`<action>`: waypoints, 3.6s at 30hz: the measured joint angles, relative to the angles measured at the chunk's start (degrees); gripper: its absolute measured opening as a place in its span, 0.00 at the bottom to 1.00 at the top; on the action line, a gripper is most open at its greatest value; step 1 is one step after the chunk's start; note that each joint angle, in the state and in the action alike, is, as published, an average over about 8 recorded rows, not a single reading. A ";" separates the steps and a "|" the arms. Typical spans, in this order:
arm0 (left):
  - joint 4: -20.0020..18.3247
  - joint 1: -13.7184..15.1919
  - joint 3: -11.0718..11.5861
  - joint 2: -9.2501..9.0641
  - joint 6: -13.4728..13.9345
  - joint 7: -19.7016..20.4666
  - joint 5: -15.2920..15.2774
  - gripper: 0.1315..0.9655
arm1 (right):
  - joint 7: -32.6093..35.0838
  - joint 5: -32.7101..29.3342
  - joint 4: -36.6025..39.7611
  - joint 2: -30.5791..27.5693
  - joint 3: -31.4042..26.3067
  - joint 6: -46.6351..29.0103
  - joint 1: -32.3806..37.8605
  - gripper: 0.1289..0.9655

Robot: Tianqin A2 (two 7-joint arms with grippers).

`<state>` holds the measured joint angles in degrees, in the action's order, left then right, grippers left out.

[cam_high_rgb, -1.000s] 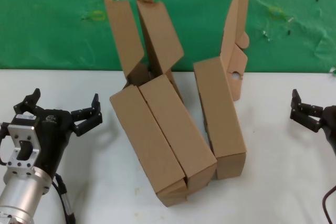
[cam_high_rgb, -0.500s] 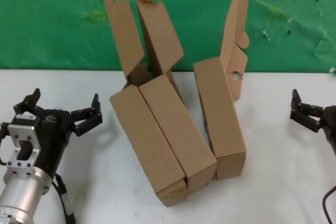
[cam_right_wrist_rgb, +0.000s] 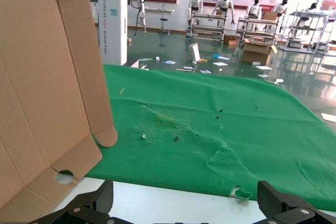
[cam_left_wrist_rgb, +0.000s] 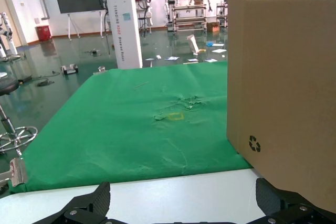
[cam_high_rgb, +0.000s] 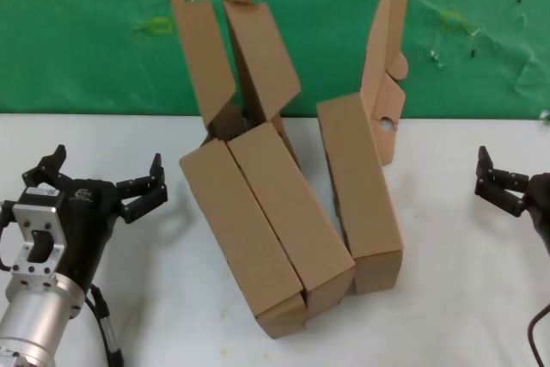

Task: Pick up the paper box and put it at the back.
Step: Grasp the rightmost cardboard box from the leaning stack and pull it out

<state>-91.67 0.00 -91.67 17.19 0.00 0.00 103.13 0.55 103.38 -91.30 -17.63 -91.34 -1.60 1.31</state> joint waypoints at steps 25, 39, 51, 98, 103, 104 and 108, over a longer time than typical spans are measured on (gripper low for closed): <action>0.00 0.00 0.00 0.00 0.00 0.00 0.00 0.86 | 20.88 12.07 -9.78 -6.71 19.08 -32.14 -9.19 1.00; 0.00 0.00 0.00 0.00 0.00 0.00 0.00 0.56 | 22.66 21.58 1.87 -19.75 22.94 -56.57 -9.55 1.00; 0.00 0.00 0.00 0.00 0.00 0.00 -0.01 0.23 | 23.40 17.31 -3.61 -21.46 16.45 -57.14 -12.10 1.00; 0.00 0.00 0.00 0.00 0.00 0.01 -0.01 0.01 | 18.86 9.31 -3.40 -24.10 -3.43 -50.98 0.40 0.44; 0.00 0.00 0.00 0.00 0.00 0.01 -0.01 0.01 | 19.24 9.67 -1.48 -24.07 -4.21 -52.23 2.30 0.31; 0.00 0.00 0.00 0.00 0.00 0.01 -0.01 0.01 | 19.28 9.71 -1.16 -24.06 -4.38 -52.45 2.64 0.29; 0.00 0.00 0.00 0.00 0.00 0.01 -0.02 0.01 | 19.38 9.84 -0.47 -24.08 -4.87 -53.07 3.47 0.20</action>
<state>-91.67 0.00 -91.68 17.19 0.00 0.01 103.11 19.93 113.22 -91.77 -41.71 -96.21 -54.68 4.78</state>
